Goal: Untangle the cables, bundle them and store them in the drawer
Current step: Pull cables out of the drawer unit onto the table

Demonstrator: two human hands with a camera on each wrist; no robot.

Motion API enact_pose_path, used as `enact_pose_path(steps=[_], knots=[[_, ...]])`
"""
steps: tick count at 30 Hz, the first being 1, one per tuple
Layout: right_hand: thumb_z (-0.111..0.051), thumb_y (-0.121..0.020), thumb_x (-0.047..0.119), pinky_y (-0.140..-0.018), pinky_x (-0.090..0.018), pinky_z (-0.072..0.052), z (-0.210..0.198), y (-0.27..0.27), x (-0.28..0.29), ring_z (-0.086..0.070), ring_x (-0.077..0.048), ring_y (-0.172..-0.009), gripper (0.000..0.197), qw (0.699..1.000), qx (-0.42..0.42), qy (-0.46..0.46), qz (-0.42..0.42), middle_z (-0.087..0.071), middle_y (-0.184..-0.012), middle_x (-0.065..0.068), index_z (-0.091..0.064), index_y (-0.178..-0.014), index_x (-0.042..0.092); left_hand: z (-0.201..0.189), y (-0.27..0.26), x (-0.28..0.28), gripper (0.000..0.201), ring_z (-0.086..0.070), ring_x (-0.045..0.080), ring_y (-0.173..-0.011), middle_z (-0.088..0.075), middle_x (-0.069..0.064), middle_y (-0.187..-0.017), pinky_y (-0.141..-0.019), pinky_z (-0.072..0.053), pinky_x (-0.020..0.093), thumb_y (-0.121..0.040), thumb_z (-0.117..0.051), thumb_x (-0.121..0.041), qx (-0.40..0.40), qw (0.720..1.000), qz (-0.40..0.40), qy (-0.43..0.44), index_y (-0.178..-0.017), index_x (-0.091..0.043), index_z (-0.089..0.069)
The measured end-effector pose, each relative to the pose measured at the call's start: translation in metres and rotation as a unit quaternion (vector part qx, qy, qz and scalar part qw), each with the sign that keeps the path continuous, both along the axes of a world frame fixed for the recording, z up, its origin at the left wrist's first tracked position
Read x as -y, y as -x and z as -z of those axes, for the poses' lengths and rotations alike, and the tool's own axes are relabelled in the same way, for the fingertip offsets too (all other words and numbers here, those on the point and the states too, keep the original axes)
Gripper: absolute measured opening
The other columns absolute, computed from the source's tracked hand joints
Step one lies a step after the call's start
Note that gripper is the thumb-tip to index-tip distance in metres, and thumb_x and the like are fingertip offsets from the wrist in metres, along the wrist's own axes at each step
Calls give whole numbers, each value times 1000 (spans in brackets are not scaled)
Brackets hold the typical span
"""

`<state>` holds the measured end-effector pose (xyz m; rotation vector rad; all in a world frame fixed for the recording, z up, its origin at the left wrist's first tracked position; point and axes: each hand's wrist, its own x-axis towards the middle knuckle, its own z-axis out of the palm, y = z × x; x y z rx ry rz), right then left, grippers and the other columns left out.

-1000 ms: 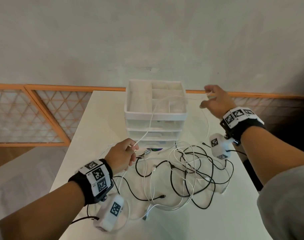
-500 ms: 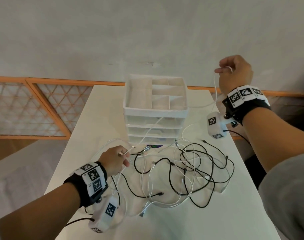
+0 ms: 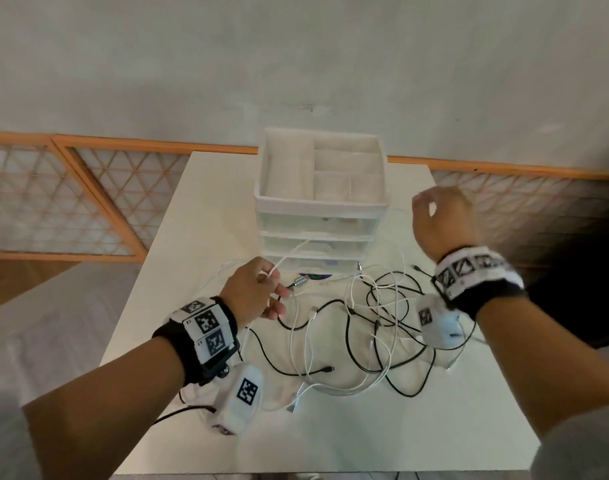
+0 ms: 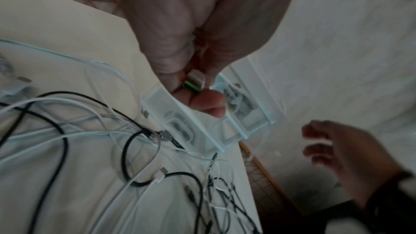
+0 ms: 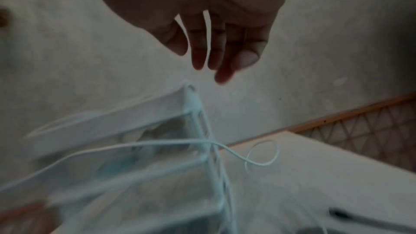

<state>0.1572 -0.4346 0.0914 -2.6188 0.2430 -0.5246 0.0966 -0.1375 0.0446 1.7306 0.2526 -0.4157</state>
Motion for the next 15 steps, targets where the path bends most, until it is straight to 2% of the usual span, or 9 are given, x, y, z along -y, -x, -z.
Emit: enact_pose_path(steps=[1, 2, 4, 5, 6, 7, 9, 12, 15], knots=[[-53, -95, 34, -78, -37, -50, 13, 18, -10, -63, -34, -88, 29, 1000, -6, 14, -15, -67, -94, -12, -68, -83, 12, -5, 0, 0, 10, -57, 24, -51, -65, 17, -79, -43, -45, 25, -100, -42, -3, 2, 1000, 0, 22, -94, -6, -49], [-54, -93, 39, -72, -36, -50, 26, 40, -25, -62, -32, -79, 34, 997, -56, 32, -51, -65, -80, -6, -62, -70, 16, -10, -1, 0, 12, -55, 23, -51, -64, 17, -78, -43, -44, 25, -99, -41, 0, 3, 999, 1, 37, -92, -7, -49], [-46, -86, 58, -74, -35, -50, 58, 81, -58, -64, -29, -82, 46, 956, -225, 84, -171, -63, -73, 0, -53, -61, 19, -19, -2, 2, 13, -48, 19, -50, -62, 15, -73, -45, -40, 26, -99, -43, -2, 11, 999, 17, 45, -90, -8, -50], [-39, -82, 65, -79, -34, -51, 77, 98, -74, -65, -28, -90, 50, 923, -293, 110, -223, -67, -80, 1, -58, -66, 21, -22, -2, 2, 13, -44, 17, -50, -60, 12, -70, -45, -37, 25, -100, -44, -6, 16, 998, 28, 45, -90, -9, -51], [-37, -80, 68, -86, -34, -50, 95, 113, -88, -65, -26, -99, 54, 899, -334, 126, -255, -70, -93, 1, -66, -80, 23, -26, -2, 4, 13, -40, 14, -48, -56, 8, -65, -45, -34, 25, -100, -45, -8, 18, 998, 38, 44, -90, -8, -52], [-41, -83, 68, -91, -34, -49, 109, 123, -101, -63, -25, -107, 54, 888, -361, 130, -253, -69, -105, 1, -69, -96, 23, -29, -1, 5, 13, -37, 12, -46, -51, 4, -59, -44, -32, 24, -100, -46, -9, 18, 998, 48, 43, -89, -8, -54], [-48, -87, 64, -93, -37, -49, 133, 132, -120, -61, -27, -110, 54, 891, -395, 109, -193, -66, -115, -2, -66, -112, 20, -34, 1, 5, 18, -31, 11, -43, -40, -6, -47, -45, -28, 24, -99, -48, -13, 21, 996, 77, 36, -85, -6, -57], [-52, -86, 48, -85, -35, -50, 149, 130, -139, -63, -28, -100, 38, 900, -389, 125, -153, -65, -110, -4, -67, -105, 18, -35, 7, -1, 29, -28, 11, -42, -33, -11, -41, -48, -27, 25, -102, -47, -22, 33, 992, 121, 19, -85, -5, -63], [-50, -87, 36, -78, -33, -50, 137, 125, -149, -64, -27, -94, 26, 916, -361, 109, -136, -65, -104, -3, -66, -99, 19, -33, 13, -15, 31, -42, 9, -48, -55, -5, -57, -50, -33, 19, -103, -44, -21, 65, 986, 149, -37, -93, -7, -70]])
